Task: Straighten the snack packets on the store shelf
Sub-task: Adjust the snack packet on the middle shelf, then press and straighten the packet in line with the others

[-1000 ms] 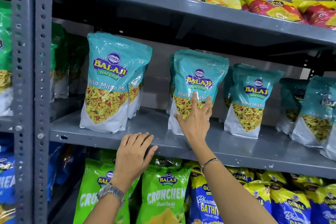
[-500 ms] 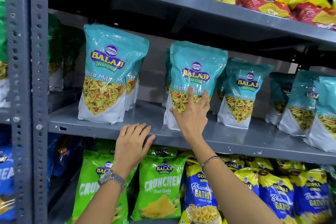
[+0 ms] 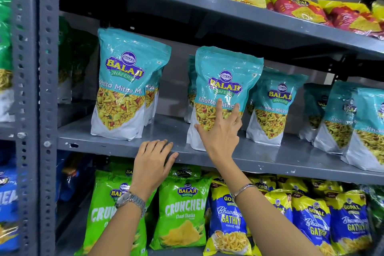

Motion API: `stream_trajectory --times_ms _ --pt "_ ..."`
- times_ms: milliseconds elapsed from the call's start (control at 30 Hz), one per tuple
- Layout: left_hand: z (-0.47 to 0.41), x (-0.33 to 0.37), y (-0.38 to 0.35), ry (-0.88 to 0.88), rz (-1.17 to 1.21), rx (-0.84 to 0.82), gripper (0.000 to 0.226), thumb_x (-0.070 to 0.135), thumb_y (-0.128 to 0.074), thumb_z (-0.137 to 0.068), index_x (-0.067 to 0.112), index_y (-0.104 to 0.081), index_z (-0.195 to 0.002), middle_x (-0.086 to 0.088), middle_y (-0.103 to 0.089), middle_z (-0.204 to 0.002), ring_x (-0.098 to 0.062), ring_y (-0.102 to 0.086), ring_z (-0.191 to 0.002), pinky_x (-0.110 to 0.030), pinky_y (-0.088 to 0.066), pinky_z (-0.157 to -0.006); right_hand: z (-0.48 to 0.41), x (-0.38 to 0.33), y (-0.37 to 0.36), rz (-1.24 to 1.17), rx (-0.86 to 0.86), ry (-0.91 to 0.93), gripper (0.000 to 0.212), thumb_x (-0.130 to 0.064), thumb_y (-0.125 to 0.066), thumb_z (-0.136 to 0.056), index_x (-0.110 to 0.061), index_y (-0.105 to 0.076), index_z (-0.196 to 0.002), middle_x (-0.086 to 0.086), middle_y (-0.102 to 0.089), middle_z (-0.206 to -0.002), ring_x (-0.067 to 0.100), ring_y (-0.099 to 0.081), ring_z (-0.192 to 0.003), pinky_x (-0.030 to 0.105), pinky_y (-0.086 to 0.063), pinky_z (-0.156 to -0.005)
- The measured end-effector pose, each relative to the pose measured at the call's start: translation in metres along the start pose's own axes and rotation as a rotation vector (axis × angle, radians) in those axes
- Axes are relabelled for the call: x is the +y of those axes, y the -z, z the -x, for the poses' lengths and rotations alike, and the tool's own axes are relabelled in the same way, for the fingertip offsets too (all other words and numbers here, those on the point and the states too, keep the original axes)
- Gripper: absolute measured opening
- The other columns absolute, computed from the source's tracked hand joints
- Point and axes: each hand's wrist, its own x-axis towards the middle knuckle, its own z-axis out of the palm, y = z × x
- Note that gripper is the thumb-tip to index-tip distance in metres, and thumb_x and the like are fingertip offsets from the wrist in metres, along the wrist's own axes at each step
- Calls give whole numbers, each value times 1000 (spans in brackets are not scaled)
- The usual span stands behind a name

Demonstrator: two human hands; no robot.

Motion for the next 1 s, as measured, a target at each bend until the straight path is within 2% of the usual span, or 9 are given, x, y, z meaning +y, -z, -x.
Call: stream_trajectory --times_ms 833,1000 --pt "0 0 -1 13 14 20 50 44 -33 -100 11 -70 -106 -6 -70 -106 -26 -63 -98 -40 -39 -90 4 6 -2 7 13 42 90 -58 -68 -73 -30 -21 -145 20 -16 -152 44 -26 -131 57 -54 -77" --pt "0 0 -2 22 44 25 51 44 -31 -100 10 -70 -107 -7 -69 -109 -26 -62 -98 -40 -39 -90 10 13 5 18 73 62 81 -66 -54 -80 -28 -25 -145 19 -23 -151 42 -29 -132 53 -54 -72"
